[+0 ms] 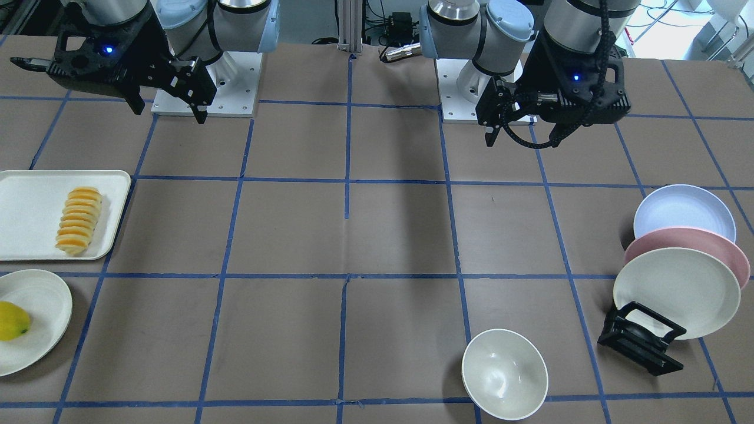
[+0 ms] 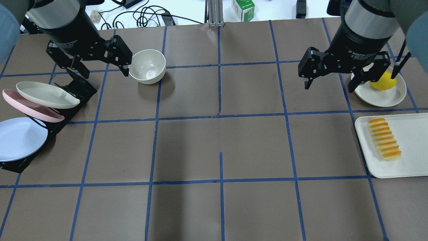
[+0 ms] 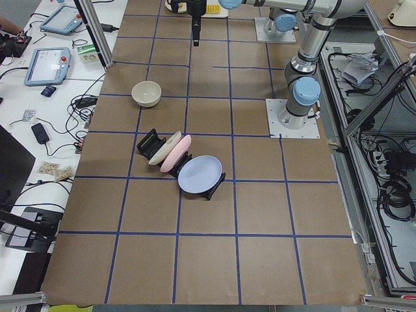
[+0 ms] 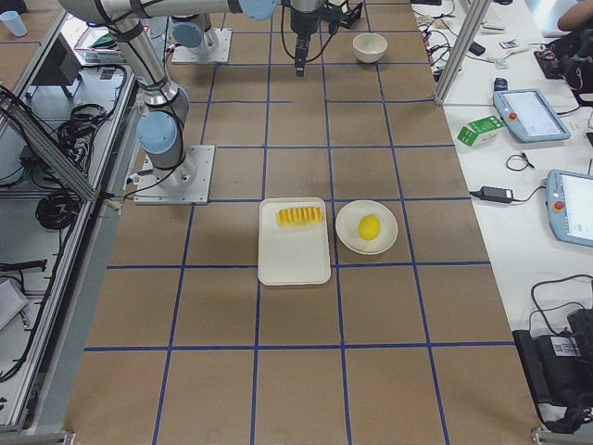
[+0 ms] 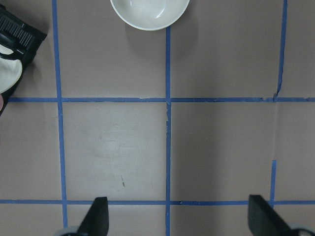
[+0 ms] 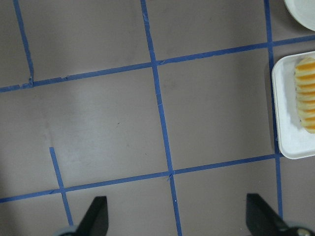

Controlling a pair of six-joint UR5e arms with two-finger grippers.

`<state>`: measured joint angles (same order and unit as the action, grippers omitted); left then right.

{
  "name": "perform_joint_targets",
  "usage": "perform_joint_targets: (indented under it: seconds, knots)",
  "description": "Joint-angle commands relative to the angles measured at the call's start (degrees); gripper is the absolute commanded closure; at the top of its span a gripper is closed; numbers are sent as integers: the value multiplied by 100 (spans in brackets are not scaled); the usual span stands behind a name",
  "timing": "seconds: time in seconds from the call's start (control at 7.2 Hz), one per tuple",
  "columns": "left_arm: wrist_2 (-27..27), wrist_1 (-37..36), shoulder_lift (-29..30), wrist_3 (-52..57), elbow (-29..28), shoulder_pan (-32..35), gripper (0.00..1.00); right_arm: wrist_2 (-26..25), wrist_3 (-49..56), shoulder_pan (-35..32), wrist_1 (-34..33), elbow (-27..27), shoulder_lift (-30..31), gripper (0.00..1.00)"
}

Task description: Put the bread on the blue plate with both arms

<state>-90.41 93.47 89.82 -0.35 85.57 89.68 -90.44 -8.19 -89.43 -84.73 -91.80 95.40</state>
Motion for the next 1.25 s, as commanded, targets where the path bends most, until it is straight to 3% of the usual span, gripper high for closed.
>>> perform_joint_targets:
  seconds: [0.0, 0.14, 0.28, 0.42, 0.69, 0.97, 1.11]
  knots:
    - [-2, -5, -43, 0, 30, -47, 0, -44, 11, 57, -121, -344, -65, 0]
    - [-20, 4, -104, 9, 38, -108, 0, -44, 28, 475, -288, -530, -144, 0]
    - [-394, -13, -131, 0, 21, -605, 0, -27, 385, 1062, -455, -619, -144, 0]
    - [-720, -74, -88, 9, 47, -1375, 0, -27, 1189, 1486, -491, -707, -144, 0]
    - [-758, -49, 18, 44, 65, -2607, 0, -35, 2177, 2085, -902, -769, -310, 0]
    - [-741, -127, 394, 298, 292, -3646, 0, -166, 2925, 2455, -2198, -1197, -837, 0]
    - [-802, -528, 596, 333, 398, -3946, 0, -245, 3303, 2570, -2379, -1382, -882, 0]
